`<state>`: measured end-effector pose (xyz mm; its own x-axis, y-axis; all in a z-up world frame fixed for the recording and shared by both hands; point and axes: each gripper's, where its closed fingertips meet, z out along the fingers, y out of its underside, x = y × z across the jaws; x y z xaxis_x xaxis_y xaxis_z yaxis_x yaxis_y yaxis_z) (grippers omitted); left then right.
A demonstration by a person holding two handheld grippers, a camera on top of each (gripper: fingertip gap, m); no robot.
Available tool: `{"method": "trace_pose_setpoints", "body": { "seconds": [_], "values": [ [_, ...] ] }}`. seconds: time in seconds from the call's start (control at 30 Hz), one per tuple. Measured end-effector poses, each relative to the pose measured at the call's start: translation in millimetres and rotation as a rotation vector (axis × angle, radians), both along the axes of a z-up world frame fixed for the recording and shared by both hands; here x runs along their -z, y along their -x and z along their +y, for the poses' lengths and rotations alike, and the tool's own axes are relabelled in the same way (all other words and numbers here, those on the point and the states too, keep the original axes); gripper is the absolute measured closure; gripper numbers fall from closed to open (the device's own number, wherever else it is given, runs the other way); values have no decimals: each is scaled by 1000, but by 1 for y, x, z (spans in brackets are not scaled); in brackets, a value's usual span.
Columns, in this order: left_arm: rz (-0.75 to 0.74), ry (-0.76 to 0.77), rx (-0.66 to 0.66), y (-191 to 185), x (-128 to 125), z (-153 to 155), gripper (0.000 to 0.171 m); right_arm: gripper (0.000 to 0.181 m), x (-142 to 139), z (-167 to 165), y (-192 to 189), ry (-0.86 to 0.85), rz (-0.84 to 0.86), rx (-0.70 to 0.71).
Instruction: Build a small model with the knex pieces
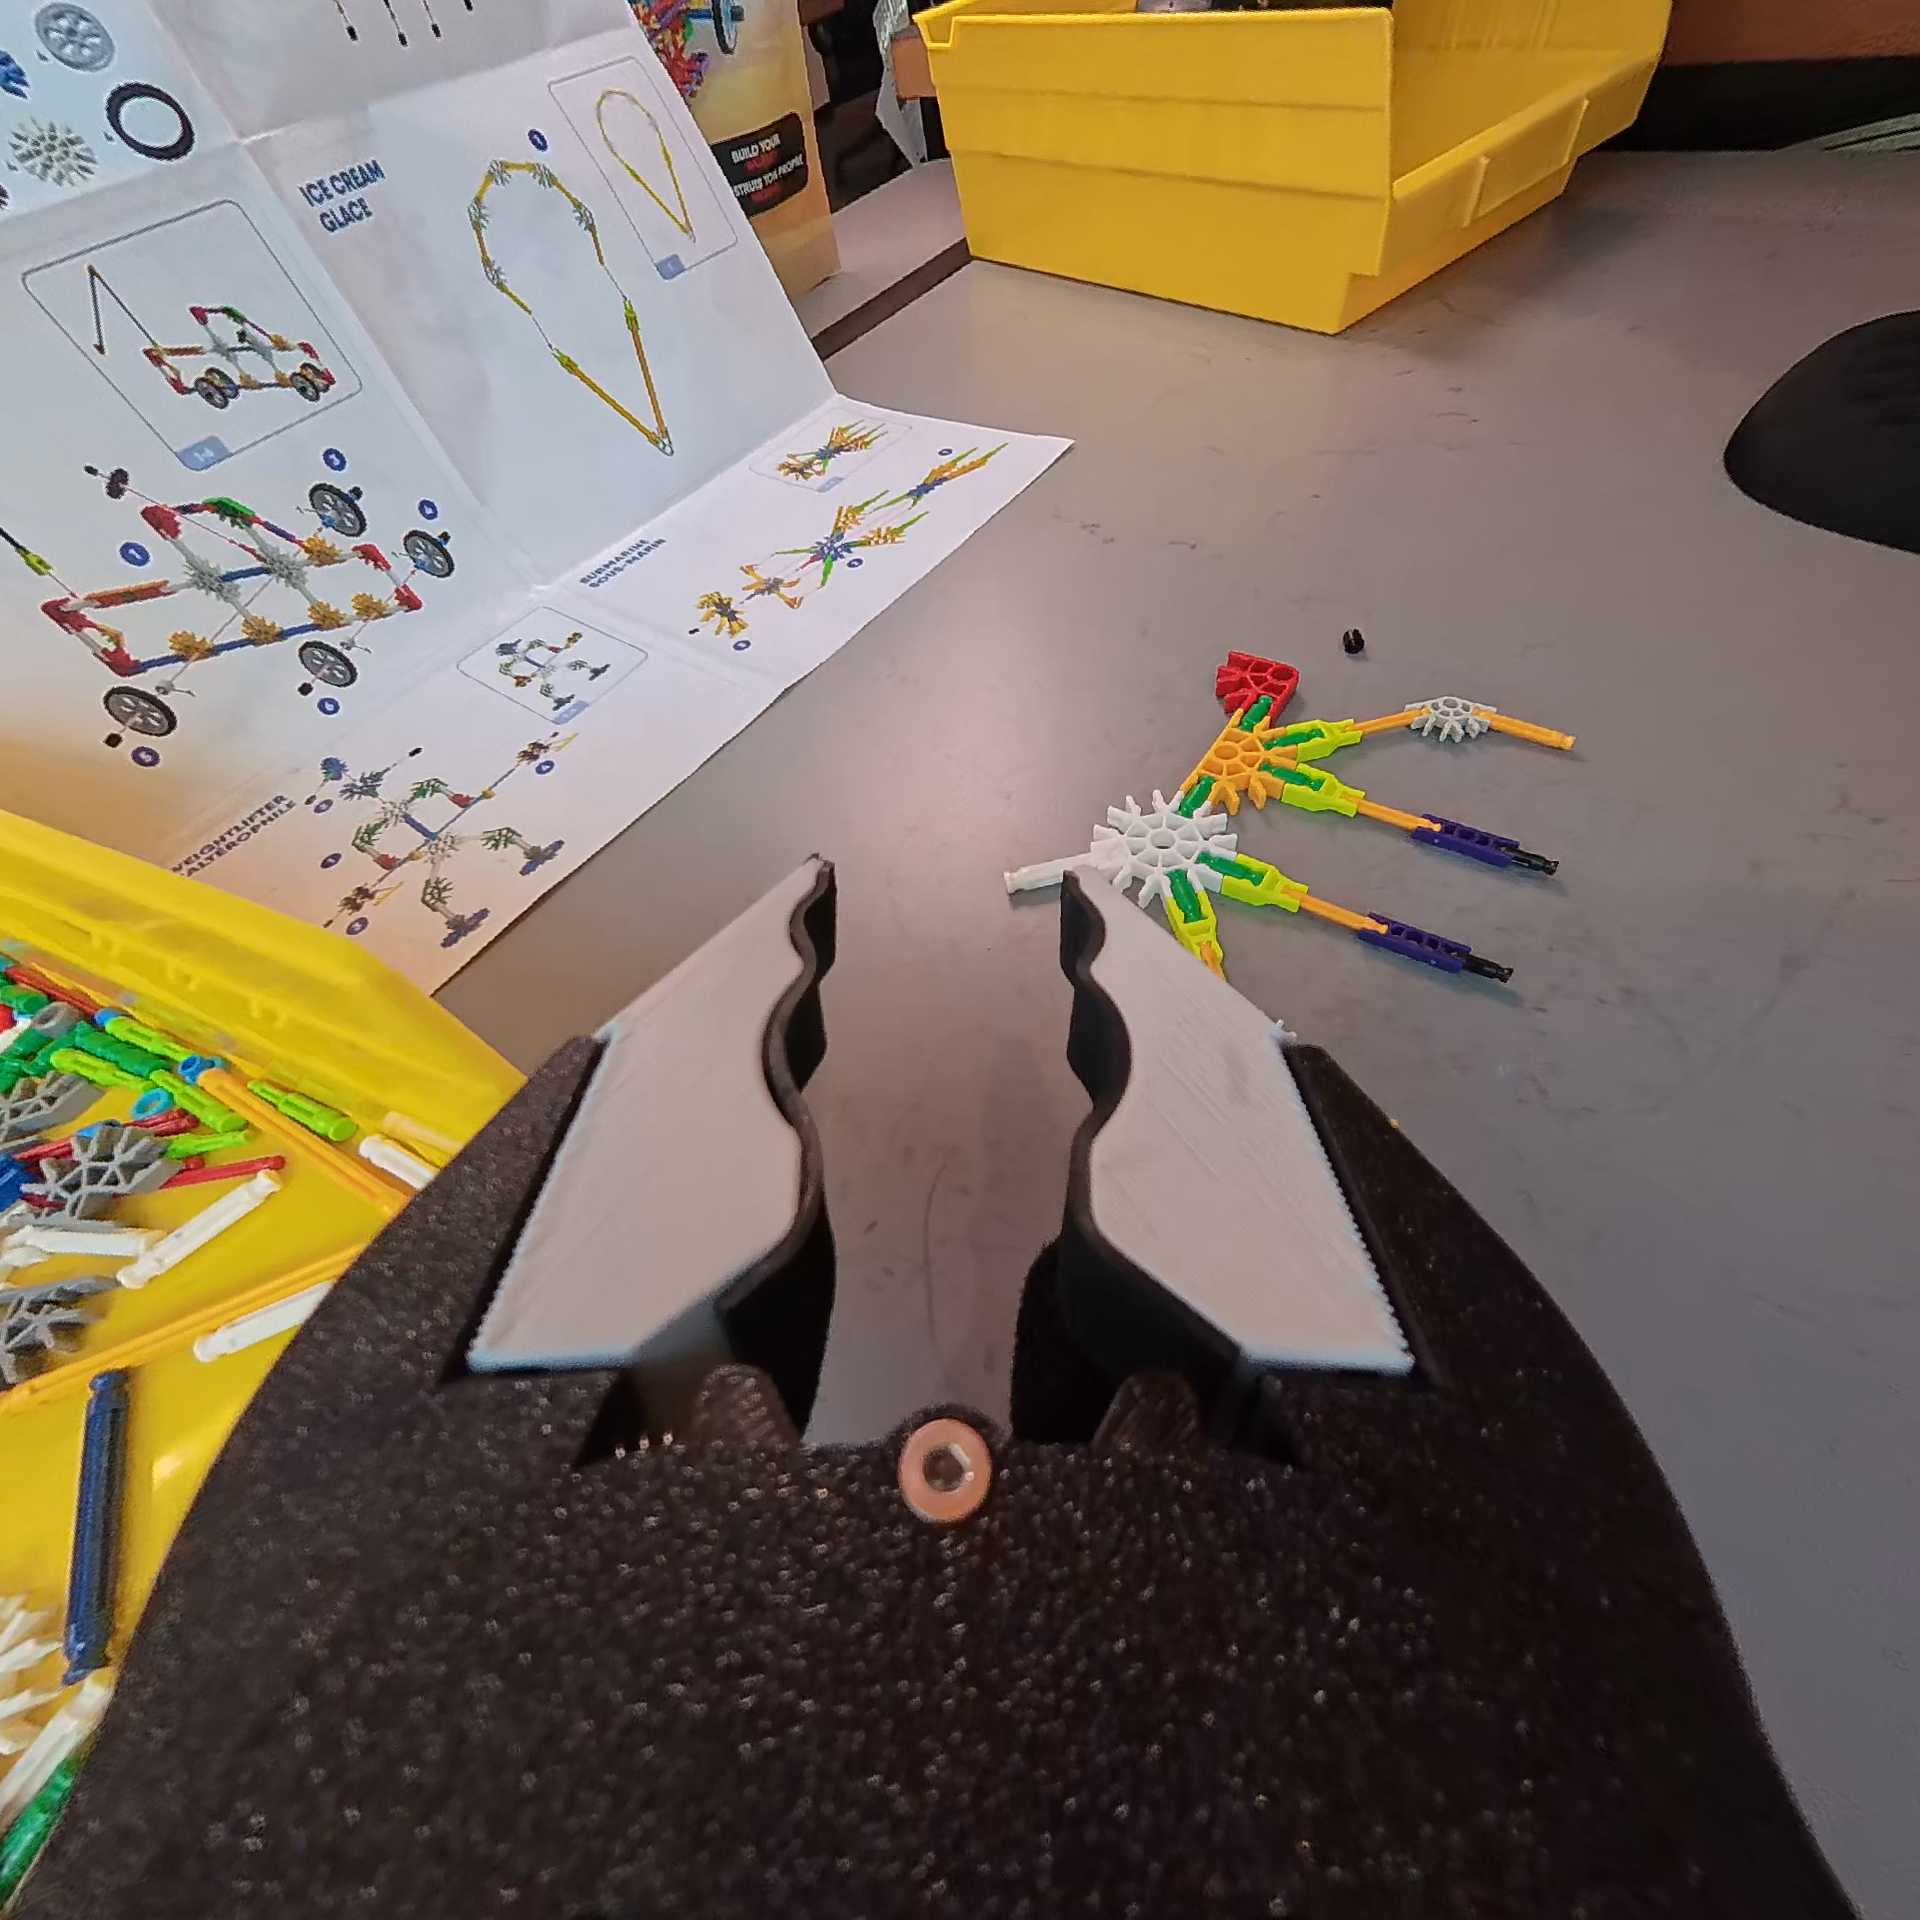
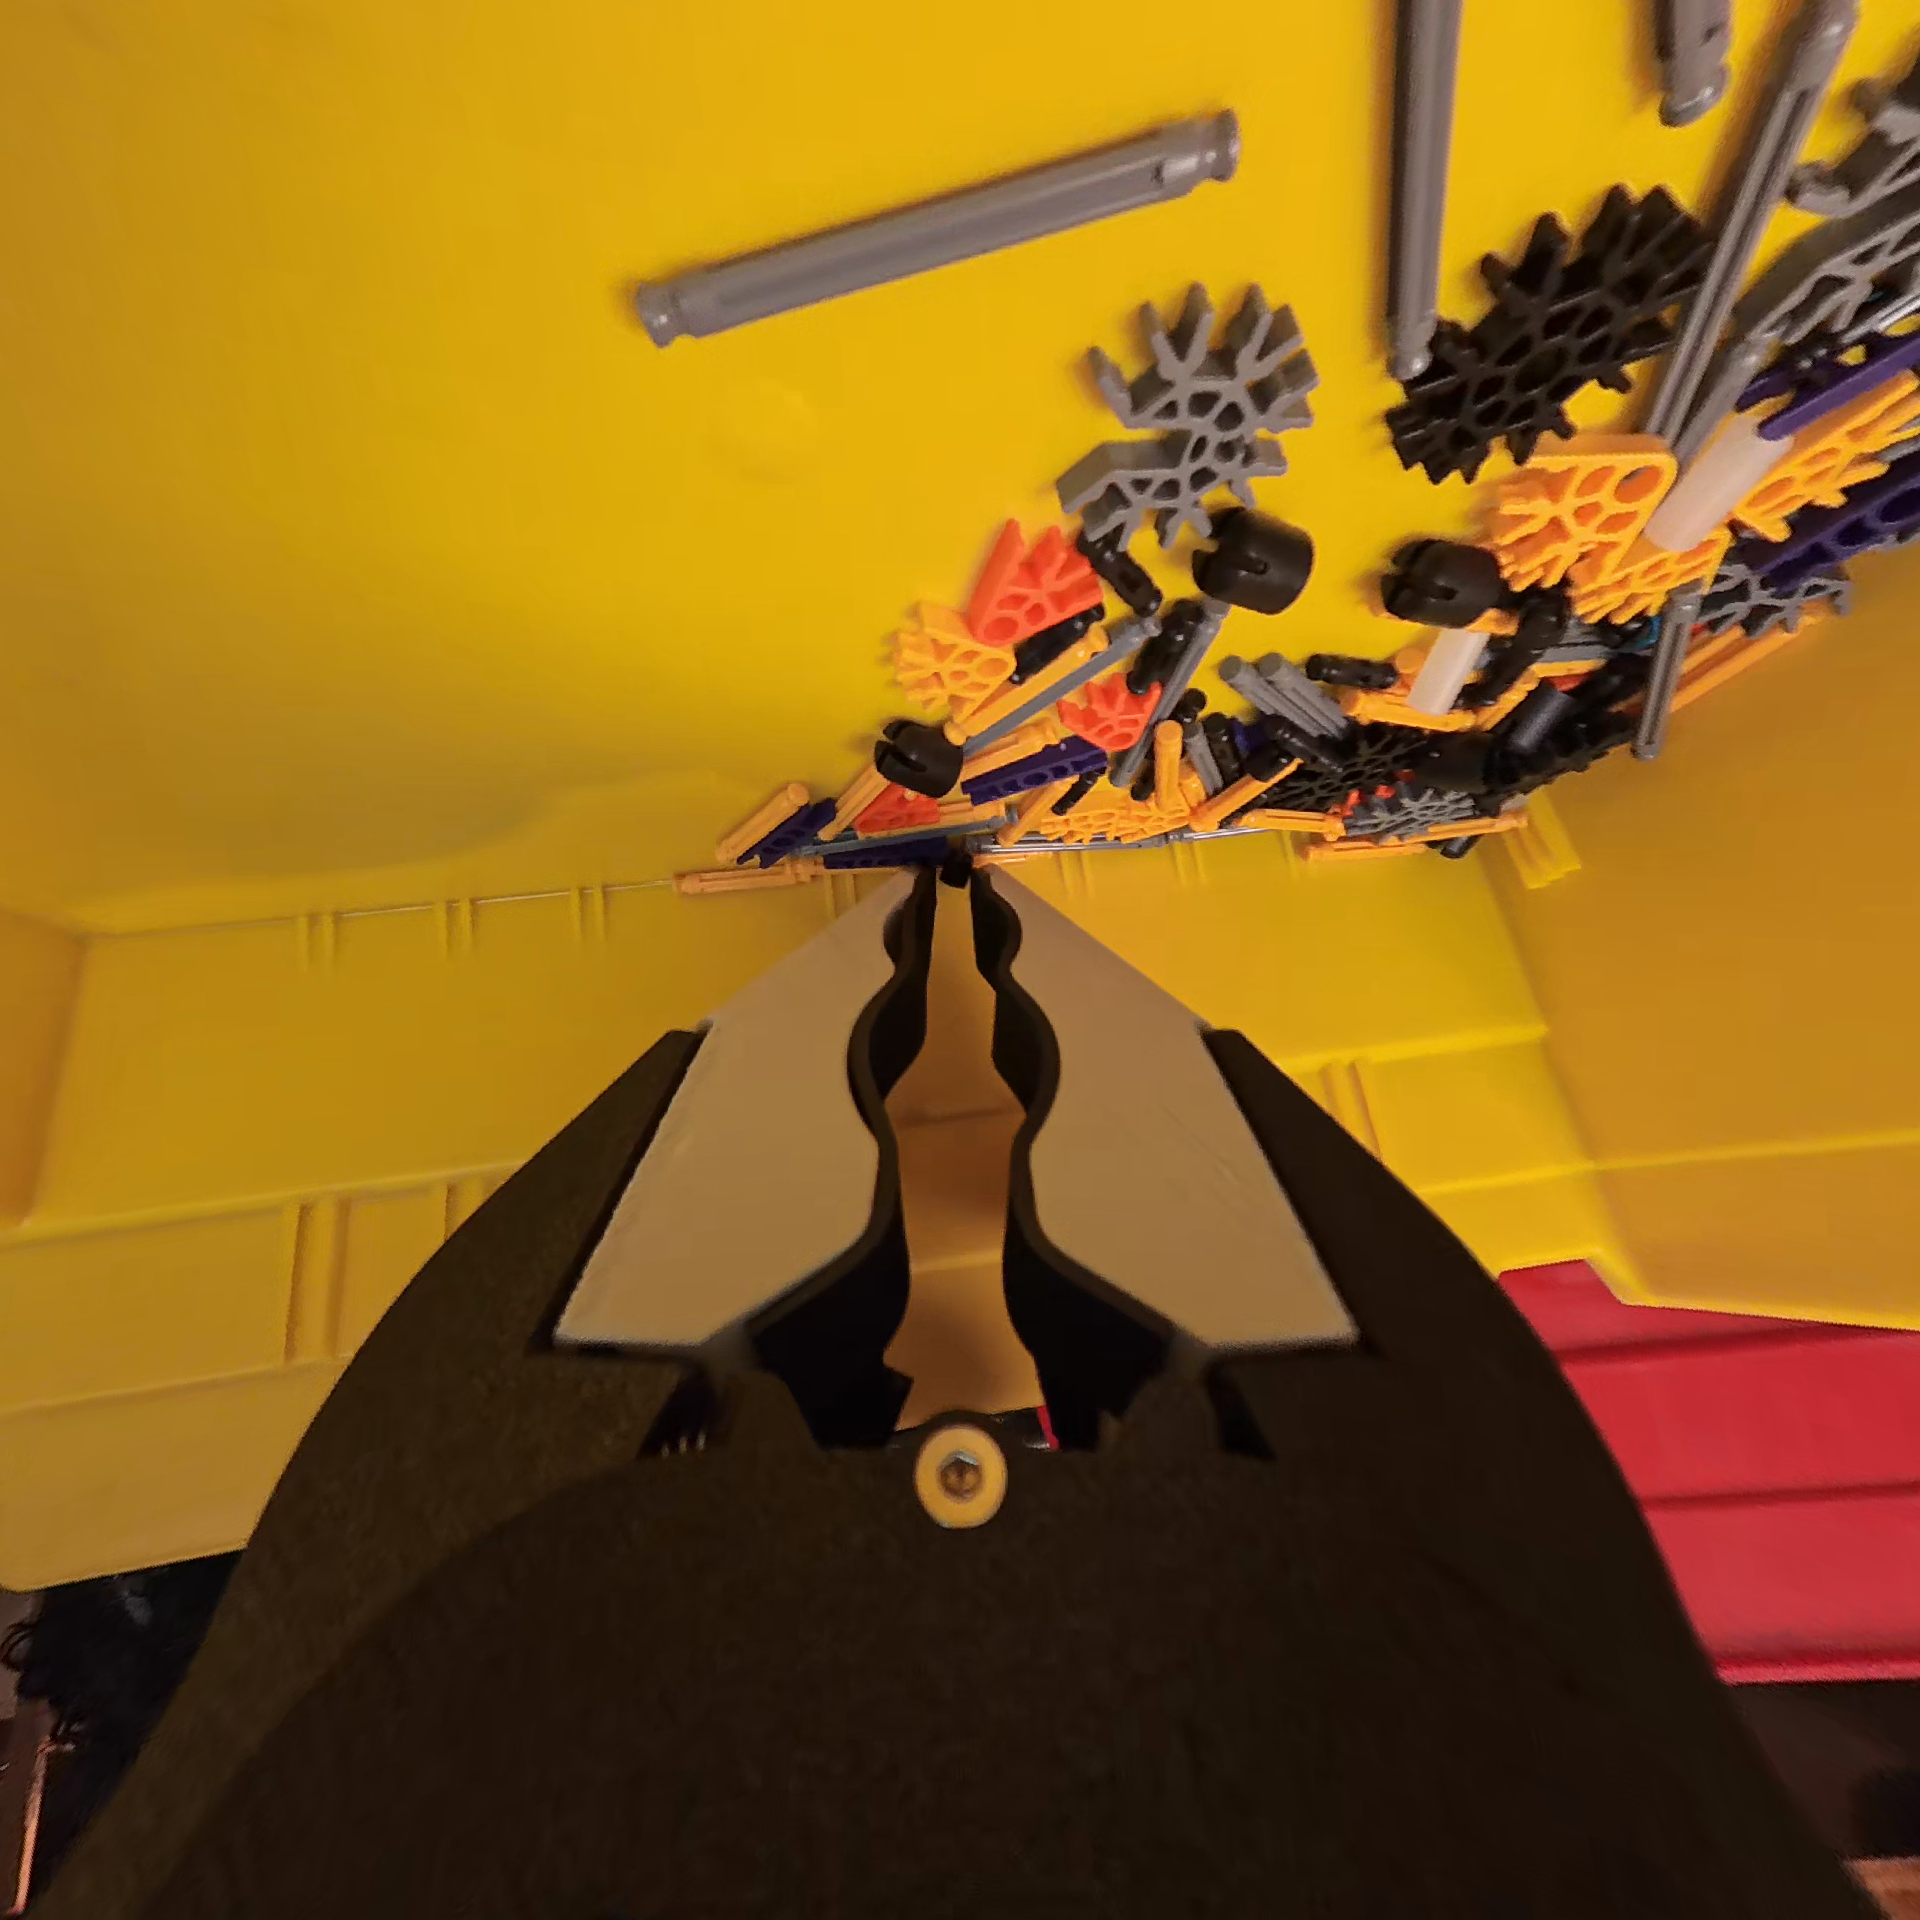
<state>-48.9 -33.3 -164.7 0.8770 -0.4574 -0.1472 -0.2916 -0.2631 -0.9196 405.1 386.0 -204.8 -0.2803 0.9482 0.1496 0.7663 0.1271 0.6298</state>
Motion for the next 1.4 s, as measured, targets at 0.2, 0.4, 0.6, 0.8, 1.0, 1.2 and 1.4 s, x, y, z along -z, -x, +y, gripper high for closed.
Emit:
{"method": "trace_pose_setpoints", "body": {
  "seconds": [0.2,0.4,0.6,0.8,1.0,1.2,1.4],
  "values": [
    [0,0,-5,1,0,0,128,178,-1,-1,2,47,33,15],
    [-3,-3,10,-2,-2,-2,128,179,-34,-20,33,33,356,44],
    [2,-21,29,-6,-7,-5,128,178,-101,-85,112,51,913,-55],
    [13,-40,49,-10,-12,-9,128,178,-148,-171,174,84,1278,-142],
    [29,-65,52,-12,-19,-12,128,178,-138,-284,243,237,1484,-163],
    [49,-67,60,-15,-20,-14,128,177,-41,-348,297,291,1448,-102],
    [55,-60,60,-14,-18,-15,127,177,5,-337,298,213,1400,42]
  ]
}}
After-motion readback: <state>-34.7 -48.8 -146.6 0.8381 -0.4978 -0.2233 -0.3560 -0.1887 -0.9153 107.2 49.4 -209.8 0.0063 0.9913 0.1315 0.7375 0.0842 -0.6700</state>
